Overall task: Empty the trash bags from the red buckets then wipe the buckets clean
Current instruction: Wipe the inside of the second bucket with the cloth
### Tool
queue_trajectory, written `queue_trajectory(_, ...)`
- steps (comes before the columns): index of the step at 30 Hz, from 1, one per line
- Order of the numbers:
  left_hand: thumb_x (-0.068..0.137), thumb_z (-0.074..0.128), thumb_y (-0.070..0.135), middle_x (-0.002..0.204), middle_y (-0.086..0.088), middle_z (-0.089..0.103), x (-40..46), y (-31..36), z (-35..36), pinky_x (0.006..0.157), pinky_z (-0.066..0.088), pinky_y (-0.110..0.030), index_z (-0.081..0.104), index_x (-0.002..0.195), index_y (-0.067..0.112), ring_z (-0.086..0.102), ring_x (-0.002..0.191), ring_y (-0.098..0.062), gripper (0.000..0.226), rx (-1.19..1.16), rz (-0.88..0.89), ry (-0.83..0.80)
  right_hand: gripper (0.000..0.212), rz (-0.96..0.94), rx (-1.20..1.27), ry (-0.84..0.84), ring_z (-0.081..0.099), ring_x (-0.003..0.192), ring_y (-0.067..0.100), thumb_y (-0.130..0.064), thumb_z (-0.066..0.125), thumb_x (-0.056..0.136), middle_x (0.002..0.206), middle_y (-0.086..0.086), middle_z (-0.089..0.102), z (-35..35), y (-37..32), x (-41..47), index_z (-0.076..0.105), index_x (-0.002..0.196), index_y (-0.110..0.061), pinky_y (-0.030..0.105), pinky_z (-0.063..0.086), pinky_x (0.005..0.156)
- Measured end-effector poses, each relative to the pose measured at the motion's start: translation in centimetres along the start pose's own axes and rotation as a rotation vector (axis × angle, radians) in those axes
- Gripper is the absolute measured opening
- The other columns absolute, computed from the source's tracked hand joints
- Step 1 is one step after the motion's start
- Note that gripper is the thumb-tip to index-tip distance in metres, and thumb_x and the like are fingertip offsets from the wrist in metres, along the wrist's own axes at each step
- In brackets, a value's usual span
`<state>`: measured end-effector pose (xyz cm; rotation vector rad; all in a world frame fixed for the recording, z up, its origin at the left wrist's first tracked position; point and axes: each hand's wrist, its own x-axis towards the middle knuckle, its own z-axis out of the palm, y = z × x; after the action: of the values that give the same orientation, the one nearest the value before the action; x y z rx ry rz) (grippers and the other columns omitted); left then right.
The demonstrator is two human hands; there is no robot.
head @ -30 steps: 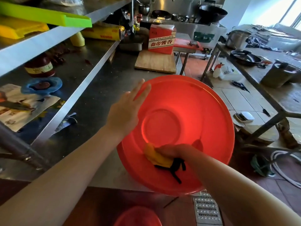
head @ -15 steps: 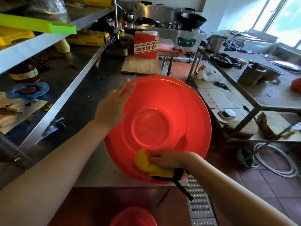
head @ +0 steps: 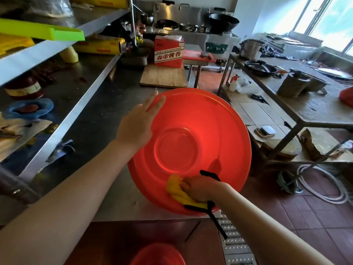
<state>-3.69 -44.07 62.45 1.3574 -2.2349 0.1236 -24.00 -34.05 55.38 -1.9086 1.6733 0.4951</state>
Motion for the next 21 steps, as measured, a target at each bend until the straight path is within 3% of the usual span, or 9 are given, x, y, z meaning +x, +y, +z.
queue_trajectory(3,0.087,0.052,-0.004,0.164,0.006,0.014,0.1,0.6,0.0,0.080,0.051,-0.045,0.022,0.156,0.033,0.043,0.132,-0.030,0.084,0.009,0.038,0.015,0.049,0.058,0.088,-0.038,0.042,0.133,0.031,-0.033,0.018,0.109,0.149,0.016,0.041,0.2,0.6,2.3,0.039,0.145,-0.007,0.038,0.033,0.106)
queue_trajectory(9,0.086,0.053,-0.006,0.164,0.001,0.017,0.0,1.5,-0.1,0.072,0.050,-0.038,0.024,0.156,0.029,0.050,0.124,-0.031,0.083,0.024,0.104,0.044,0.049,0.084,-0.005,-0.033,0.033,0.140,0.034,-0.039,0.018,0.108,0.156,0.012,0.031,1.6,1.7,7.1,0.032,0.150,-0.018,0.048,0.028,0.114)
queue_trajectory(16,0.087,0.056,-0.003,0.165,0.002,0.016,-0.3,2.2,0.2,0.069,0.053,-0.038,0.024,0.156,0.029,0.052,0.120,-0.029,0.083,0.053,0.148,0.064,0.044,0.147,-0.005,0.046,0.038,0.135,0.037,-0.027,0.018,0.109,0.151,0.017,0.034,2.6,1.7,10.3,0.034,0.147,-0.013,0.047,0.032,0.108)
queue_trajectory(21,0.084,0.055,-0.006,0.164,0.003,0.020,-0.4,2.4,0.0,0.069,0.037,-0.027,0.028,0.155,0.029,0.053,0.114,-0.024,0.083,0.041,0.124,0.070,0.045,0.155,-0.024,0.057,0.034,0.134,0.043,-0.027,0.019,0.106,0.150,0.019,0.032,3.4,2.5,13.6,0.032,0.147,-0.013,0.057,0.030,0.109)
